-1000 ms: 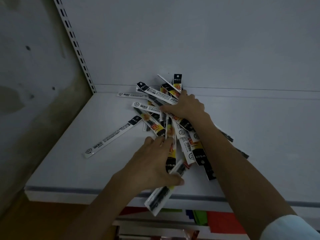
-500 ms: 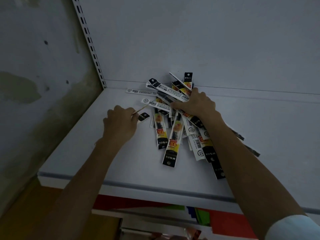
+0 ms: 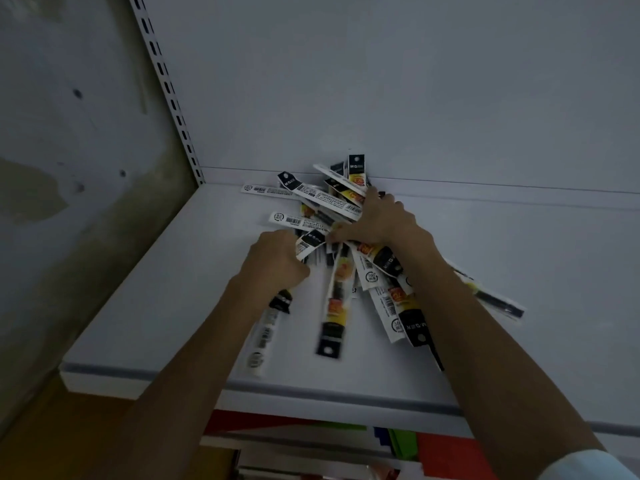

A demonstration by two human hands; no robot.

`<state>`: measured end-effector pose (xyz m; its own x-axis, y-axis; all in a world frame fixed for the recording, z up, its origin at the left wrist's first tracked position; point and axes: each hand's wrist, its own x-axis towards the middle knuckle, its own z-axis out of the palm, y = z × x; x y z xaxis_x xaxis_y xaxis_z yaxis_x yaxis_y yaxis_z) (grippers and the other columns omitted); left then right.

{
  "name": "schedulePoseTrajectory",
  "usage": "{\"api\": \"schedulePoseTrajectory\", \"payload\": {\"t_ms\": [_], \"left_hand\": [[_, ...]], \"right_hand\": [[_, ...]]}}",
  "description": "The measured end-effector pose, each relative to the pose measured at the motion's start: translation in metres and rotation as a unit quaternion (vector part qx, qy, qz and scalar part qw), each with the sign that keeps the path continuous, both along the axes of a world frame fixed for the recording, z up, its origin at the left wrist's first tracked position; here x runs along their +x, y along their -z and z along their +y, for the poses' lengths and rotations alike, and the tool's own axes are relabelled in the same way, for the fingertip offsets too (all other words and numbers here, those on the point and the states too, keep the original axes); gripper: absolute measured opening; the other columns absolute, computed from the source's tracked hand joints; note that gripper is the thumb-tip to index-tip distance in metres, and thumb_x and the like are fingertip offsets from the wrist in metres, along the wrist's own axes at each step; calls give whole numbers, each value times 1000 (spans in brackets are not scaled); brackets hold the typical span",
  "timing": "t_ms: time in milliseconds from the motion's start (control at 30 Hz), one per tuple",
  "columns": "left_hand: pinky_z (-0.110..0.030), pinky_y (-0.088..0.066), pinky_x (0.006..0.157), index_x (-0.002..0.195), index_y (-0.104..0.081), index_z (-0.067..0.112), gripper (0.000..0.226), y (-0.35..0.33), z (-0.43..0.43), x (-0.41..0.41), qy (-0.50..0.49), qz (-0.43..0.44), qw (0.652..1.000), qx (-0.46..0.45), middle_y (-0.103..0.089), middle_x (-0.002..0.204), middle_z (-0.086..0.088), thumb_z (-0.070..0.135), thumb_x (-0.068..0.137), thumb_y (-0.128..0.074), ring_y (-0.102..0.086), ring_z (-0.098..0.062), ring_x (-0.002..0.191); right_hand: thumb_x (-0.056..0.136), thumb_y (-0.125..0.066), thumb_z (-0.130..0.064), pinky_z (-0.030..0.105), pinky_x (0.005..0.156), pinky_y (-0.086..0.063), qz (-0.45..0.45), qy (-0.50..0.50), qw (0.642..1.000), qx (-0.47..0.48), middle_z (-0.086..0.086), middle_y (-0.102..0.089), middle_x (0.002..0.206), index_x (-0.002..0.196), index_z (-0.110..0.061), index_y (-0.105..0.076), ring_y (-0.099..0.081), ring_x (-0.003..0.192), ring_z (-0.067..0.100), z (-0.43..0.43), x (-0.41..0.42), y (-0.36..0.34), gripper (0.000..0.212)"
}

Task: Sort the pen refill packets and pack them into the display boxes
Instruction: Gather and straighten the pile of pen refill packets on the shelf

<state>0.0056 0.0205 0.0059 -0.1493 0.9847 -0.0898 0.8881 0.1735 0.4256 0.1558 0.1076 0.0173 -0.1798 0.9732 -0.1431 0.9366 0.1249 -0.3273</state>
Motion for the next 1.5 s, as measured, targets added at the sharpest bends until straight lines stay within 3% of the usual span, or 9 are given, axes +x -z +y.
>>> {"api": "schedulePoseTrajectory", "payload": {"t_ms": [233,367,567,700,833,1033,1100,1300,1500], "left_hand": [[-33,-41,68,101,-61,9,18,-1,8,-59,-102,82,989,69,-59,94,-13,15,90,-48,-55,-31,83],[-46,-49,81,105,-57,1,20,-26,23,-72,-135,-37,980,142,-61,97,-25,10,93,-45,-58,-43,91],[-36,-41,60,93,-49,11,6,-79,23,-34,16,9,950,312,-52,75,-9,15,94,-44,-50,-27,66],[-30,-34,61,98,-50,16,8,-68,52,17,173,61,947,265,-47,81,-3,19,93,-46,-49,-23,75],[-29,-32,61,106,-55,15,19,-48,68,41,204,73,944,250,-48,85,-4,27,94,-46,-51,-23,80],[-34,-45,87,132,-50,28,64,-31,71,74,287,75,941,162,-60,122,1,65,80,-51,-55,-19,108],[-36,-44,93,130,-52,26,70,-33,71,78,304,16,944,125,-57,126,2,72,76,-50,-54,-17,111],[-35,-30,100,131,-49,26,48,-52,98,-9,155,-83,972,159,-45,139,-1,47,88,-53,-41,-21,127],[-51,-33,104,124,-57,11,48,8,109,-109,1,25,999,21,-51,132,-18,42,94,-35,-45,-37,120]], "right_hand": [[63,-79,-38,38,86,-49,61,-77,995,-22,7,-52,111,132,-15,-29,-52,93,23,12,20,-11,89],[64,-80,-30,33,84,-47,62,-118,991,-22,8,-52,115,136,-15,-28,-49,94,21,17,25,-13,90],[69,-78,-19,26,88,-39,56,-187,980,-45,6,-50,129,142,-20,-27,-50,109,20,11,25,-22,90],[61,-84,-33,24,94,-36,80,-218,971,-51,-3,-48,135,139,-23,-36,-47,113,10,-3,20,-25,92],[59,-82,-43,23,109,-16,101,-117,987,-39,-8,-16,154,147,-22,-17,-21,139,12,-19,66,-44,111],[84,-63,-24,22,92,-34,178,85,965,175,3,-54,129,123,-16,-55,-49,116,12,-28,133,-56,41],[89,-57,-27,23,94,-32,203,84,946,239,2,-52,131,125,-17,-52,-47,121,15,-31,122,-45,38],[65,-48,-72,45,116,-14,178,-66,980,63,-11,-13,155,141,-44,-24,-10,142,9,-40,86,-11,84],[65,-51,-76,61,112,0,36,-129,990,37,-14,0,156,143,-46,-9,3,144,12,-28,62,8,94]]}}
